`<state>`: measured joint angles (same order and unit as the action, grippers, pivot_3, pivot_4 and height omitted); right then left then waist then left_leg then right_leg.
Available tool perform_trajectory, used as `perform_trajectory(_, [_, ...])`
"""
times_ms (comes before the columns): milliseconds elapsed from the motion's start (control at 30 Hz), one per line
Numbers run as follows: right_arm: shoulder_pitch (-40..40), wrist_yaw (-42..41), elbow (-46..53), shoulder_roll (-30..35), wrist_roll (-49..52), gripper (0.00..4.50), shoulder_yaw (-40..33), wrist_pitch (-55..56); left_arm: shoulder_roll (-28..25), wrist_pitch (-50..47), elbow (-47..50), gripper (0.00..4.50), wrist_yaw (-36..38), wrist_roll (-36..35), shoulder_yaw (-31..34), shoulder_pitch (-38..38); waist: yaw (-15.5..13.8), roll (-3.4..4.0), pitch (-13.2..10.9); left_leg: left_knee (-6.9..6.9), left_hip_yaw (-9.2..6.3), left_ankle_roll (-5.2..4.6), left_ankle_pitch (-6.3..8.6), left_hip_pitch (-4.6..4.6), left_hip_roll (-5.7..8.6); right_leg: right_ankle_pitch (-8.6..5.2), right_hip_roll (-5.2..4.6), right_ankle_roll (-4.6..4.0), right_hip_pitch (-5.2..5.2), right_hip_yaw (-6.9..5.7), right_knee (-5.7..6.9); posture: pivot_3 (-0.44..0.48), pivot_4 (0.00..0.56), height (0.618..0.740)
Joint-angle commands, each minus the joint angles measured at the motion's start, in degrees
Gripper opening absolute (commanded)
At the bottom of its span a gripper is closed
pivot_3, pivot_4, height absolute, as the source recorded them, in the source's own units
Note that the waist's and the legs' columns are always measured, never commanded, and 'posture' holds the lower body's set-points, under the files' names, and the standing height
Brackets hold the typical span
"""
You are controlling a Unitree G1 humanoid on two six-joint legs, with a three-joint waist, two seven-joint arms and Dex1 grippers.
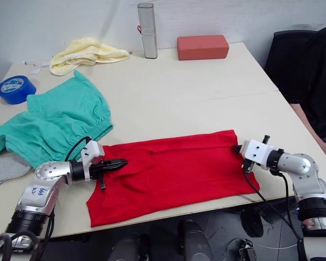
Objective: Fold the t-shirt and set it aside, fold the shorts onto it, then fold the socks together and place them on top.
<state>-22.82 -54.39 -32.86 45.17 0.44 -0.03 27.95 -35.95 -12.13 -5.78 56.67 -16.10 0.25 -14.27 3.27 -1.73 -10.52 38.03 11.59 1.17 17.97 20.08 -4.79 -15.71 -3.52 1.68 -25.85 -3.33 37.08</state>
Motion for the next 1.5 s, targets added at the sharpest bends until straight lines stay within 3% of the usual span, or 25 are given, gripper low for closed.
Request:
perform_trajectory(33, [0.8,-2.7,3.4,-0.8,5.7,0.07,-1.8,-5.5,-0.5,0.4,-0.9,0.0,2.2,-2.0,1.5,-0.2,0.0,0.0,0.0,0.0,0.0,0.0,0.0,0.0,-0.01,0.0,0.0,0.0,0.0,0.0,-0.01,0.0,0.15,0.74])
perform_trajectory(100, [1.3,-4.2,5.1,0.0,7.5,0.07,-2.5,-8.5,-0.7,0.6,-0.5,0.0,3.1,-3.2,2.3,-0.6,0.0,0.01,0.0,0.0,-0.03,0.0,0.0,0.02,-0.02,0.0,0.0,0.0,-0.01,-0.03,-0.02,0.0,0.15,0.74])
perform_trajectory(167, [1.3,-5.3,5.6,1.0,9.6,0.62,-4.3,-7.5,-1.2,1.4,0.0,0.18,3.5,-3.6,3.4,-1.3,-0.1,0.01,0.0,0.0,-0.06,-0.01,0.01,0.06,-0.05,0.0,-0.01,0.0,-0.02,-0.06,-0.04,0.0,0.15,0.74])
perform_trajectory(300, [2.4,-12.9,11.9,0.5,21.9,1.93,-7.9,-16.3,-1.3,4.7,1.6,1.19,6.6,-6.1,5.1,-2.0,-0.2,0.02,0.0,0.0,-0.09,-0.03,0.02,0.09,-0.05,0.0,-0.02,0.0,-0.01,-0.1,-0.08,0.0,0.15,0.74])
perform_trajectory(333, [2.7,-13.5,14.6,-0.1,24.8,1.94,-8.4,-20.4,-1.3,6.3,1.6,1.49,7.3,-6.1,5.3,-2.0,-0.1,0.02,0.0,0.0,-0.11,-0.03,0.02,0.09,-0.05,0.0,-0.02,0.0,-0.01,-0.11,-0.08,0.0,0.15,0.74])
perform_trajectory(400, [2.9,-14.2,18.2,-0.6,26.9,1.94,-8.2,-24.8,-1.3,6.7,1.7,1.49,8.2,-6.6,5.5,-2.1,-0.1,0.02,0.0,0.0,-0.13,-0.03,0.02,0.09,-0.11,0.0,-0.01,0.0,0.0,-0.11,-0.08,0.0,0.15,0.74])
perform_trajectory(500, [2.1,-13.2,20.5,-1.8,24.7,0.93,-5.5,-27.6,-0.4,6.3,0.8,0.94,6.8,-6.6,5.4,-3.5,-0.2,0.02,0.0,0.01,-0.14,-0.03,0.03,0.09,-0.1,0.0,-0.01,0.0,0.0,-0.14,-0.08,0.0,0.15,0.74])
perform_trajectory(600, [-1.1,-10.1,20.1,-5.0,20.3,0.0,-2.1,-27.8,1.8,6.0,-1.5,0.01,2.1,-4.4,4.4,-6.8,-0.2,0.02,0.0,0.02,-0.15,-0.06,0.04,0.1,-0.03,0.01,-0.03,0.01,0.01,-0.18,-0.1,0.0,0.15,0.74])
perform_trajectory(833, [-9.8,0.6,9.6,-15.8,5.9,0.0,6.5,-18.7,5.2,3.6,-3.4,0.01,-2.9,2.6,-2.5,-8.5,0.0,0.02,0.0,0.01,-0.05,-0.03,0.05,0.15,0.01,0.01,0.03,0.02,-0.05,-0.21,-0.11,0.0,0.15,0.74])
perform_trajectory(967, [-11.9,5.5,4.9,-18.6,1.6,0.0,7.6,-16.9,5.9,0.7,-1.5,0.01,-6.2,4.8,-4.0,-7.3,0.0,0.02,0.0,0.04,0.06,-0.03,0.04,0.28,0.03,0.01,0.01,0.02,-0.23,-0.18,-0.09,0.0,0.15,0.74])
perform_trajectory(1167, [-11.8,7.6,1.0,-17.9,0.9,0.0,6.1,-16.6,6.0,-2.4,0.2,0.01,-13.3,7.1,-2.8,-6.3,-0.1,0.02,0.0,0.11,0.01,-0.08,0.02,0.19,0.02,0.03,-0.04,0.04,-0.11,-0.14,-0.05,0.0,0.15,0.74])
perform_trajectory(1500, [-11.4,7.6,-10.5,-5.9,0.7,0.0,0.0,-9.9,0.4,-3.0,2.3,0.01,-15.2,6.7,3.0,-0.5,0.0,0.02,0.0,0.01,0.01,-0.07,0.02,0.09,-0.02,0.03,-0.08,0.04,-0.04,-0.14,-0.11,0.0,0.15,0.74])
